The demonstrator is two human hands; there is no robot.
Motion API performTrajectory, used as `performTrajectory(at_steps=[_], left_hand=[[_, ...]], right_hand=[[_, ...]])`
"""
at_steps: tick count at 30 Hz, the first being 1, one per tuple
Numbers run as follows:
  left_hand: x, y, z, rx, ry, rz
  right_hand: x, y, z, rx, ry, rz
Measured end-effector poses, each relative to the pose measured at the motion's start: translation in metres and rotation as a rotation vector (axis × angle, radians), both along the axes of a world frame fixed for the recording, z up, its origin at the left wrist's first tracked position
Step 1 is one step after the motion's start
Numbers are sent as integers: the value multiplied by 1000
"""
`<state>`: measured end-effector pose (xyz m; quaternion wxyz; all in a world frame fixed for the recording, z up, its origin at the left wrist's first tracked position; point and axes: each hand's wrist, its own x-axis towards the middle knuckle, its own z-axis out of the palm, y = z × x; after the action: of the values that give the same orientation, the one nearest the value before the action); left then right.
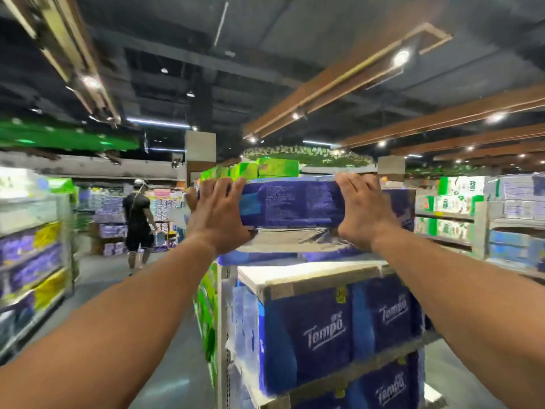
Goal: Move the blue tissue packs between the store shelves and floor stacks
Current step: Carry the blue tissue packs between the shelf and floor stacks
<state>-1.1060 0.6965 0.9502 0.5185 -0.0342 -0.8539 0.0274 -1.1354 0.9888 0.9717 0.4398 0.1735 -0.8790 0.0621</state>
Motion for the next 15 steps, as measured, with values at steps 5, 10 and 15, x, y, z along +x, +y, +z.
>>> performTrajectory(at_steps=[5,10,15], left_hand=[[-72,1,-2,10,-15,82],[-141,-2,10,36,-104,172],[-208,-12,18,42,-220,280]], right_hand=[[-107,-6,-5,-28,-37,96],[-207,-20,-3,-12,-141,117],[-295,-33,7,42,-286,208]])
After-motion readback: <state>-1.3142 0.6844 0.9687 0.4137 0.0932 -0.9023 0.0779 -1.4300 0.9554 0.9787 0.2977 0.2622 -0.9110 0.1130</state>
